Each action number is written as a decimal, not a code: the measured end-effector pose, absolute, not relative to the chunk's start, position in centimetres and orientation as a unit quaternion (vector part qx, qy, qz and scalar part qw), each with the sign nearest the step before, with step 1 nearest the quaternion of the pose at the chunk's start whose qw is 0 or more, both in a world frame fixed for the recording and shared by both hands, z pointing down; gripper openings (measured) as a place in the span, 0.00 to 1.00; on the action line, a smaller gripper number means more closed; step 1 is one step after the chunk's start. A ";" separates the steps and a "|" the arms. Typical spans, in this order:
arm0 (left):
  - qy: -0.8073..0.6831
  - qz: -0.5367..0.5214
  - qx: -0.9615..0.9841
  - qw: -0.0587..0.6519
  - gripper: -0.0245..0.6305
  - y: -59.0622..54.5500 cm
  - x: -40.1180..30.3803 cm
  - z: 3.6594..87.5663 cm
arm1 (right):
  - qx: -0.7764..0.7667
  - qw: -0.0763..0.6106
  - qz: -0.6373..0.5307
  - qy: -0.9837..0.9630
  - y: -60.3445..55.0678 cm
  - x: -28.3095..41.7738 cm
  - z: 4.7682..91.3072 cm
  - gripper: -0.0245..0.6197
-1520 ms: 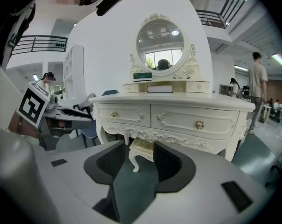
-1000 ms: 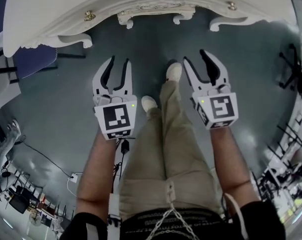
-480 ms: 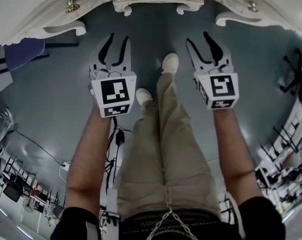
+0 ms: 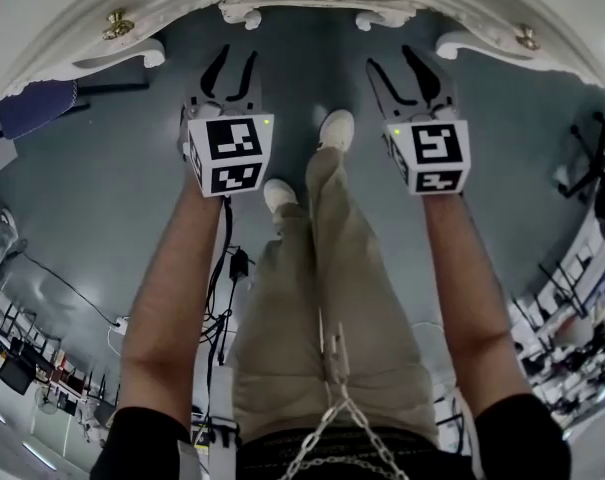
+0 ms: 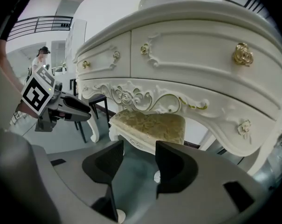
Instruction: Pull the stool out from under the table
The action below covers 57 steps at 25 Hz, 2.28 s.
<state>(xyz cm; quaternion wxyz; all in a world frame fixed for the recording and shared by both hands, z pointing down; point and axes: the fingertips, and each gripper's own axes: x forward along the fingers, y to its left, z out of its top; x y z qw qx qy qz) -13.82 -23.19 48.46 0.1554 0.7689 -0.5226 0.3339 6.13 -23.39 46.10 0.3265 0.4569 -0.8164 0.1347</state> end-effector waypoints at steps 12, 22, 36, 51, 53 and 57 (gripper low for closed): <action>-0.525 0.346 0.767 0.126 0.24 -28.8 -14.5 52.9 | 0.439 0.394 0.090 -0.802 -27.8 7.2 52.1 0.38; -0.519 0.357 0.770 0.103 0.28 -32.5 -15.4 55.4 | 0.439 0.441 0.065 -0.780 -30.9 10.1 55.3 0.45; -0.490 0.403 0.760 0.143 0.32 -34.2 -16.7 58.4 | 0.435 0.485 0.057 -0.757 -34.9 11.6 58.0 0.46; -0.458 0.434 0.760 0.155 0.30 -33.0 -16.1 58.6 | 0.432 0.496 0.066 -0.751 -33.5 11.7 57.5 0.36; -0.458 0.433 0.760 0.159 0.30 -32.0 -15.9 58.6 | 0.430 0.495 0.067 -0.752 -33.0 11.7 57.6 0.36; -0.446 0.429 0.768 0.165 0.30 -29.0 -15.4 58.7 | 0.422 0.495 0.060 -0.757 -32.8 12.0 57.8 0.43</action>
